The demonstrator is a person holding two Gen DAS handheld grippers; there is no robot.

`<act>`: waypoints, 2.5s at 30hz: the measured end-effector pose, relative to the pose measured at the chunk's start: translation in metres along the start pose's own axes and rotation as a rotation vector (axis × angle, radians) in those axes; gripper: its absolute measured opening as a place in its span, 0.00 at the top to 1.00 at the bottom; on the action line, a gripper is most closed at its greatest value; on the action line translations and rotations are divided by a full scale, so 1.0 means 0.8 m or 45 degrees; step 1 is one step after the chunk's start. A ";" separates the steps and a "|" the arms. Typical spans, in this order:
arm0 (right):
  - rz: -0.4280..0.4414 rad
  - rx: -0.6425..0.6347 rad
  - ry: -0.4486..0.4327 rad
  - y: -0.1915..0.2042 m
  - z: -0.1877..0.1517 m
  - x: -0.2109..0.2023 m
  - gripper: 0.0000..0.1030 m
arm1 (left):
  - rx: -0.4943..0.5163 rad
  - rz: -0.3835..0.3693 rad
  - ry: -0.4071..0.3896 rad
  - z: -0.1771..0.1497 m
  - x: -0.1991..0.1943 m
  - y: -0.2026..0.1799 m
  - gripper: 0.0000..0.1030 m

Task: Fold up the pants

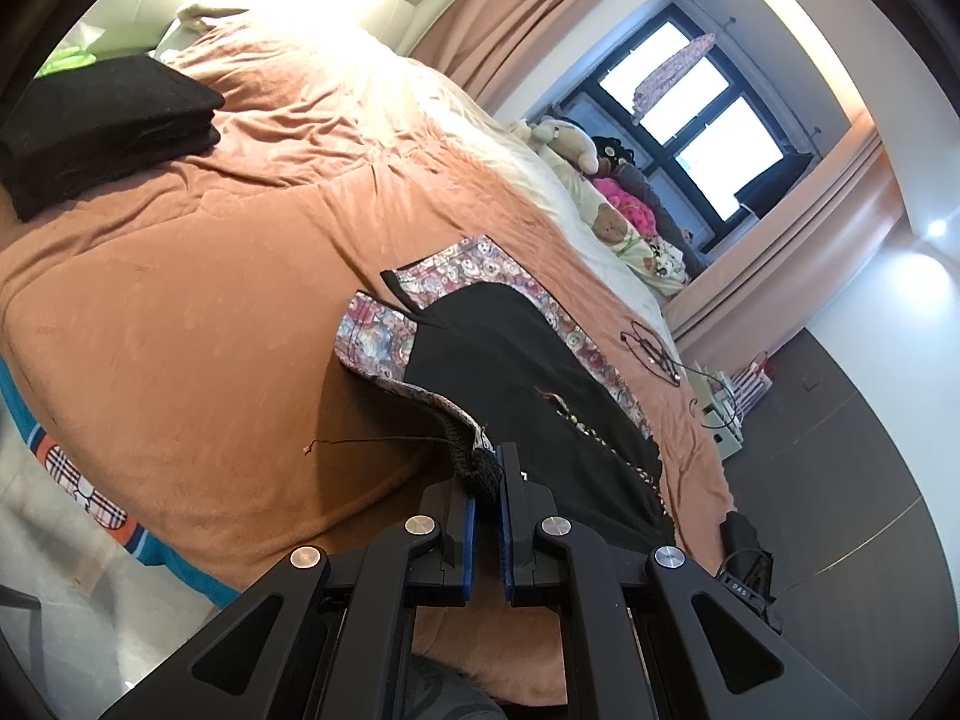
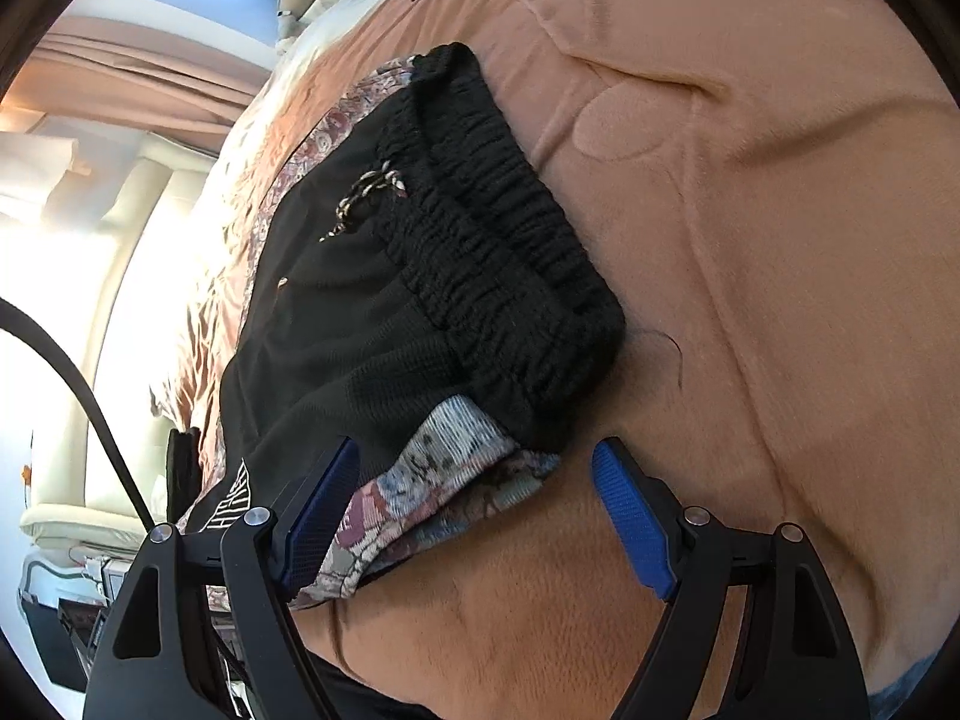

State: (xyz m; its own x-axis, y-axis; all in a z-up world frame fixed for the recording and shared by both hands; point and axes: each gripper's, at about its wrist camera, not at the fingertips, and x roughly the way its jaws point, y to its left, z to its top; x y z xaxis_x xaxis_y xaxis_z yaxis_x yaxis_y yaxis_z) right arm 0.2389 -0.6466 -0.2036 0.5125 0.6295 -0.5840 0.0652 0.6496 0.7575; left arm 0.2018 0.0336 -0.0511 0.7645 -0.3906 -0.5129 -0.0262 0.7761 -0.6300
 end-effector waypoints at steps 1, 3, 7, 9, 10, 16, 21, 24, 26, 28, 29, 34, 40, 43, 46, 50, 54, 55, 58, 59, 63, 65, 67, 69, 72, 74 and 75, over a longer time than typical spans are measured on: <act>0.003 -0.006 0.006 -0.001 0.000 0.002 0.40 | -0.004 -0.002 -0.003 0.001 0.000 0.001 0.94; 0.017 -0.009 0.028 -0.003 0.002 0.008 0.54 | -0.011 -0.005 -0.012 0.003 0.000 0.001 0.94; 0.044 -0.024 0.041 -0.002 0.003 0.006 0.73 | -0.023 0.006 -0.030 0.011 0.001 0.002 0.94; 0.069 -0.033 0.021 0.001 0.004 -0.003 0.78 | -0.020 0.002 -0.041 0.016 0.000 0.001 0.94; 0.091 -0.040 0.006 0.003 0.005 -0.010 0.80 | -0.018 0.002 -0.046 0.018 0.000 0.000 0.94; 0.179 -0.091 -0.078 0.030 0.012 -0.039 0.87 | -0.011 -0.003 -0.070 0.041 0.006 -0.005 0.94; 0.220 -0.090 -0.149 0.041 0.019 -0.062 0.89 | 0.007 -0.013 -0.097 0.071 0.016 -0.014 0.94; 0.242 -0.078 -0.182 0.045 0.022 -0.068 0.89 | 0.020 -0.014 -0.113 0.091 0.025 -0.020 0.94; 0.255 -0.074 -0.205 0.051 0.024 -0.071 0.89 | 0.018 -0.018 -0.118 0.103 0.032 -0.023 0.94; 0.263 -0.074 -0.221 0.057 0.024 -0.068 0.89 | 0.024 -0.025 -0.124 0.117 0.041 -0.027 0.94; 0.265 -0.075 -0.226 0.058 0.025 -0.066 0.90 | 0.029 -0.026 -0.127 0.123 0.045 -0.030 0.94; 0.265 -0.069 -0.262 0.071 0.040 -0.051 0.91 | 0.051 -0.013 -0.126 0.155 0.073 -0.040 0.94; 0.272 -0.003 -0.322 0.078 0.055 -0.030 0.91 | 0.094 0.008 -0.113 0.191 0.115 -0.052 0.94; 0.279 0.028 -0.347 0.084 0.064 -0.017 0.91 | 0.104 0.017 -0.102 0.211 0.143 -0.058 0.94; 0.278 0.068 -0.357 0.084 0.070 -0.005 0.91 | 0.109 0.022 -0.089 0.228 0.170 -0.063 0.94; 0.243 0.103 -0.378 0.094 0.085 0.017 0.91 | 0.122 0.038 -0.055 0.251 0.214 -0.068 0.94; 0.176 0.132 -0.411 0.104 0.093 0.033 0.91 | 0.110 0.054 -0.006 0.270 0.267 -0.067 0.94; 0.160 0.140 -0.418 0.106 0.094 0.040 0.91 | 0.111 0.071 0.004 0.273 0.281 -0.067 0.94; 0.117 0.144 -0.417 0.117 0.099 0.054 0.91 | 0.109 0.102 0.042 0.281 0.320 -0.064 0.94; 0.101 0.145 -0.412 0.120 0.101 0.060 0.91 | 0.110 0.115 0.055 0.284 0.336 -0.062 0.94; 0.086 0.144 -0.386 0.129 0.115 0.076 0.91 | 0.124 0.141 0.103 0.293 0.389 -0.056 0.94; 0.080 0.129 -0.387 0.130 0.120 0.083 0.91 | 0.141 0.155 0.129 0.296 0.415 -0.053 0.94; 0.072 0.101 -0.384 0.130 0.124 0.090 0.91 | 0.154 0.176 0.155 0.297 0.441 -0.048 0.94; 0.066 0.080 -0.370 0.130 0.130 0.097 0.91 | 0.163 0.185 0.177 0.299 0.464 -0.045 0.94; 0.061 0.045 -0.374 0.130 0.140 0.103 0.91 | 0.167 0.193 0.209 0.304 0.498 -0.041 0.94; 0.065 0.038 -0.362 0.128 0.147 0.108 0.90 | 0.185 0.206 0.224 0.308 0.519 -0.042 0.94; 0.070 0.033 -0.354 0.127 0.150 0.110 0.90 | 0.193 0.211 0.233 0.309 0.527 -0.042 0.94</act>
State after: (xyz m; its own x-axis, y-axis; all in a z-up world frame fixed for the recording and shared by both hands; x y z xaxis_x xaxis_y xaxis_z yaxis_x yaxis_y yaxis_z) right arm 0.3935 -0.5763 -0.1430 0.7310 0.5201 -0.4417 0.0508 0.6041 0.7953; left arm 0.6846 -0.0346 -0.1022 0.6286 -0.3241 -0.7069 -0.0340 0.8967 -0.4413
